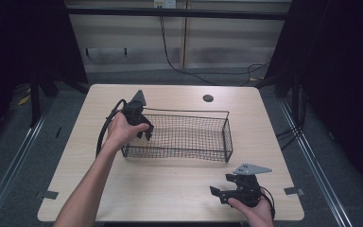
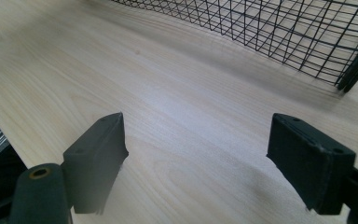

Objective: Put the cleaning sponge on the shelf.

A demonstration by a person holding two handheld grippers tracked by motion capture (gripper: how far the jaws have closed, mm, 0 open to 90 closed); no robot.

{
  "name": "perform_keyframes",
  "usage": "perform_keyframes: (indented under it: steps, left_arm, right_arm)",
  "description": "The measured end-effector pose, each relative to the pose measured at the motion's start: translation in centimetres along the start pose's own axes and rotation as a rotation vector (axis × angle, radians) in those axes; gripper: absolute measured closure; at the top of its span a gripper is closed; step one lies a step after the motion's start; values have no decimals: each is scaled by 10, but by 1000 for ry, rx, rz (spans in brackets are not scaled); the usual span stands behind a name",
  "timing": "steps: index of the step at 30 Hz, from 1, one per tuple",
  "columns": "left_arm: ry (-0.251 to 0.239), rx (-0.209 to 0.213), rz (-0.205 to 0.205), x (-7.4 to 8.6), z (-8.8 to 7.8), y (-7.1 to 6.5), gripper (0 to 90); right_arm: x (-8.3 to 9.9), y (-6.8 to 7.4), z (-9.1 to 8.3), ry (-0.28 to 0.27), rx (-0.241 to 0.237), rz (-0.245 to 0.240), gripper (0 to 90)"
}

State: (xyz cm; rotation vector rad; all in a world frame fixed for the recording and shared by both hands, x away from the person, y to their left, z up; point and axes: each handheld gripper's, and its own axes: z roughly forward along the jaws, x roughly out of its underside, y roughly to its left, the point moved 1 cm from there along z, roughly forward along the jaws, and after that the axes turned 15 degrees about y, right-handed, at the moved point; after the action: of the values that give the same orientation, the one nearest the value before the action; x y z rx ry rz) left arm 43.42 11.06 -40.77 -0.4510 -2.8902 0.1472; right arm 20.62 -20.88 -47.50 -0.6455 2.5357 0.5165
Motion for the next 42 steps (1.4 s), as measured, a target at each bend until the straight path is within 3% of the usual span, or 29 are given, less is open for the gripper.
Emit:
perform_keyframes:
  steps: [3, 4, 11, 22, 24, 27, 30, 33, 37, 42]
  left_arm:
    - [11, -12, -9, -2, 5, 1, 264]
    - [21, -18, -34, -3, 9, 1, 264]
    - [36, -29, -21, -5, 17, 2, 263]
    - [70, -84, -3, -11, 29, -1, 262]
    - [79, -91, -4, -12, 31, -2, 261]
    - [85, -112, -35, -14, 35, -4, 260]
    - [85, -102, -42, -15, 36, -5, 259]
    - [82, -124, -45, -15, 37, -4, 258]
    - [105, -105, -54, -16, 40, -2, 256]
    - [100, -109, -65, -16, 42, -4, 254]
  right_arm:
    - [0, 0, 0, -2, 2, -4, 189]
    - [0, 0, 0, -2, 1, -4, 189]
    - [0, 1, 1, -2, -3, -7, 189]
    - [0, 1, 0, -2, -3, -8, 190]
    - [0, 1, 0, 0, -3, -8, 190]
    - [0, 1, 0, 2, -4, -11, 190]
    - [0, 1, 0, 0, -6, -13, 191]
    - [0, 1, 0, 1, -3, -9, 191]
    - [0, 1, 0, 0, -4, -11, 191]
    - [0, 1, 0, 1, -3, -6, 191]
